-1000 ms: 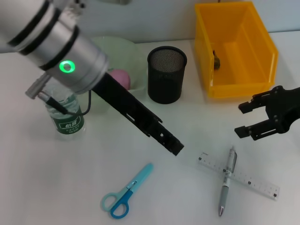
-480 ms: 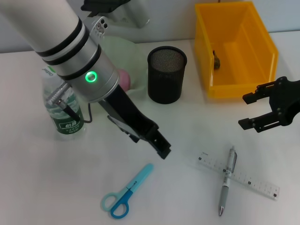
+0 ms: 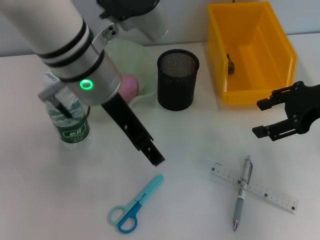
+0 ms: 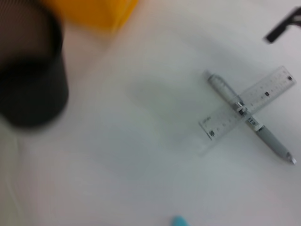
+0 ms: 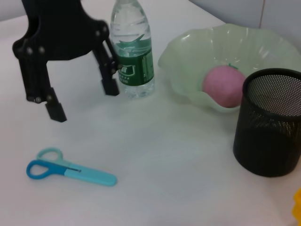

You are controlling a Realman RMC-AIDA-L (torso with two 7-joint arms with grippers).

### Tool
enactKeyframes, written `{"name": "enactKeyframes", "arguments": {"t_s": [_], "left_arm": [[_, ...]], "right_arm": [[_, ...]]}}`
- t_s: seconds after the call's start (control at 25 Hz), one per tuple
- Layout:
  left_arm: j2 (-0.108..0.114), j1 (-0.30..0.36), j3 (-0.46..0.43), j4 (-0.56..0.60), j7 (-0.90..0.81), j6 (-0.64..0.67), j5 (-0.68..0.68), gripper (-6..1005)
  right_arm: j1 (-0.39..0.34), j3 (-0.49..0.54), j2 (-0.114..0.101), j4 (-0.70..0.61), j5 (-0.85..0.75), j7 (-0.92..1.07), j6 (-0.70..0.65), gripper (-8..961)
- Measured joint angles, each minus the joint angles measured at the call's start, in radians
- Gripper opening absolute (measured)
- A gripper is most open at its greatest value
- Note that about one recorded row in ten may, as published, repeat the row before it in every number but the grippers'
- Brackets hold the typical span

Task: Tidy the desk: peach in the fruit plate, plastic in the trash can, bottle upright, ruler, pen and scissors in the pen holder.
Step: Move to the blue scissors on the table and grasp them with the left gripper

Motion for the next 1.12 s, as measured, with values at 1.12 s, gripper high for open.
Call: {"name": "enactKeyframes", "arguments": {"t_s": [1.12], "left_arm": [[0.001,0.129,0.192,0.357,1.240,-0.034,0.017,836]], "right_arm": [[0.082,0.091,-0.065,0.094,-0.041,0.292,-0.048,760]]}}
